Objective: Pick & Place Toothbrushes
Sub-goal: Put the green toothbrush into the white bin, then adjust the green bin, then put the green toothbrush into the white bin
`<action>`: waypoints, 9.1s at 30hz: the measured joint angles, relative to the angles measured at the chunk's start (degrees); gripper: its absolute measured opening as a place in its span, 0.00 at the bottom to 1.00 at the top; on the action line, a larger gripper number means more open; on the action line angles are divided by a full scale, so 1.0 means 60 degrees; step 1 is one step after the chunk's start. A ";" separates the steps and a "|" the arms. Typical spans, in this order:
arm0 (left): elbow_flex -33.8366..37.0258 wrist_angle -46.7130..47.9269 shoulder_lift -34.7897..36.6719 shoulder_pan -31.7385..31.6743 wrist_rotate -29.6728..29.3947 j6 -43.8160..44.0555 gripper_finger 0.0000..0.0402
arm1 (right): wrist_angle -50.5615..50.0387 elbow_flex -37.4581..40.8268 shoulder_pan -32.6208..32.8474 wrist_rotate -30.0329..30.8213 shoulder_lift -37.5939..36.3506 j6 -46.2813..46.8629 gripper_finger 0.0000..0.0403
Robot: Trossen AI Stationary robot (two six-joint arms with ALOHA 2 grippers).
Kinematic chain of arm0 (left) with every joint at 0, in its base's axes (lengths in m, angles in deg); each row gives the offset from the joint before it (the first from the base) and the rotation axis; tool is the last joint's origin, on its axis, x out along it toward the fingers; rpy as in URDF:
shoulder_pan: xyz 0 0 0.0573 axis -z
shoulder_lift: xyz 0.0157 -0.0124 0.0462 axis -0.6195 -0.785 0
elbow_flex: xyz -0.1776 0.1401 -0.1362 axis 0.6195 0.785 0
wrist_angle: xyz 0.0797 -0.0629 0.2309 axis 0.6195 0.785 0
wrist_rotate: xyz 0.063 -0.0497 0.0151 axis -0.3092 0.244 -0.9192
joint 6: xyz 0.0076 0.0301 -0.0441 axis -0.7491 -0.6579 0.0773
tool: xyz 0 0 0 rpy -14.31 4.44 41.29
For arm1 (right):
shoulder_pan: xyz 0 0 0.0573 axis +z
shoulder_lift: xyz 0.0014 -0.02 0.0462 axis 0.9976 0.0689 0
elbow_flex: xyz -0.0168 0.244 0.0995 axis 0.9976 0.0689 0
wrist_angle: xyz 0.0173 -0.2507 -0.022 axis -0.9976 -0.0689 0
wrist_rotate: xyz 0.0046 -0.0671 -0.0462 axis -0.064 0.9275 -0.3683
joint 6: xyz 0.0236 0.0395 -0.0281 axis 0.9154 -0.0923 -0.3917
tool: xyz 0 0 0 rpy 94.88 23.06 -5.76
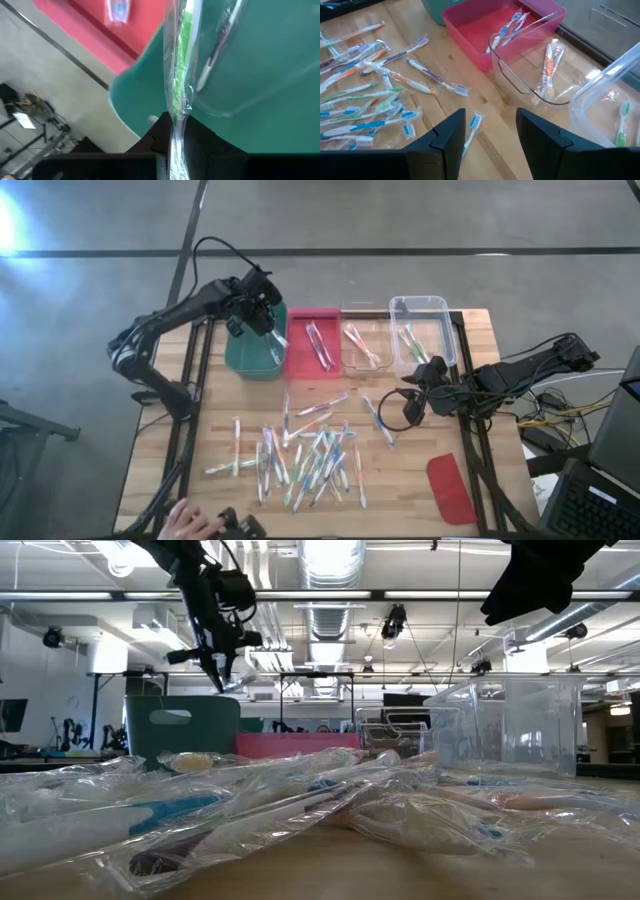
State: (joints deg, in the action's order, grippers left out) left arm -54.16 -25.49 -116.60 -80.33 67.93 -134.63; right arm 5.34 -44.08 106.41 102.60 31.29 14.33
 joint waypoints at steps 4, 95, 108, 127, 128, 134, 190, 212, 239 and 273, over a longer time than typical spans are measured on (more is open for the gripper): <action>0.0028 0.0020 -0.0117 -0.0255 0.0064 -0.0068 0.08 | -0.0011 0.0000 0.0000 0.0005 0.0000 -0.0373 0.43; 0.2167 -0.1163 0.2538 0.0541 -0.1307 0.5103 0.25 | 0.0049 0.0576 -0.0001 0.0259 0.0000 -0.0456 0.42; 0.2171 -0.0140 0.4063 0.0530 -0.2500 1.2381 0.23 | 0.0051 0.0576 0.0000 0.0259 0.0000 0.0163 0.48; 0.3764 0.1217 0.4053 0.0530 -0.5777 1.4894 0.19 | 0.0055 0.0576 0.0000 0.0259 0.0000 0.0192 0.34; 0.3934 0.1221 0.4049 0.0530 -0.5774 1.4952 0.19 | 0.0055 0.0576 -0.0002 0.0259 0.0000 0.0192 0.33; 0.4685 0.1135 0.4031 0.0530 -0.5761 1.5409 0.19 | 0.0066 0.0576 0.0000 0.0259 0.0000 0.0192 0.27; 0.3539 -0.0404 0.6343 0.1629 0.0772 1.6840 0.19 | 0.0491 0.0583 0.0000 0.0259 0.0004 0.0186 0.34; 0.8136 -1.0314 0.7835 0.7455 0.1118 1.6920 0.19 | 0.1194 0.0583 0.0000 0.0259 0.0015 0.0050 0.45; 0.8469 -1.0654 0.6651 0.8647 0.1107 1.6873 0.19 | 0.1198 0.0583 -0.0001 0.0255 0.0025 0.0044 0.42; 0.6664 -1.1595 0.2620 1.0640 -0.3366 1.6542 0.19 | 0.1204 0.0583 0.0000 0.0255 0.0022 0.0039 0.13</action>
State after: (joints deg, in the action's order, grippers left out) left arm -14.17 -95.06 -100.88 -16.49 47.74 -35.38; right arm 12.56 -40.59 106.41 104.13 31.42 14.57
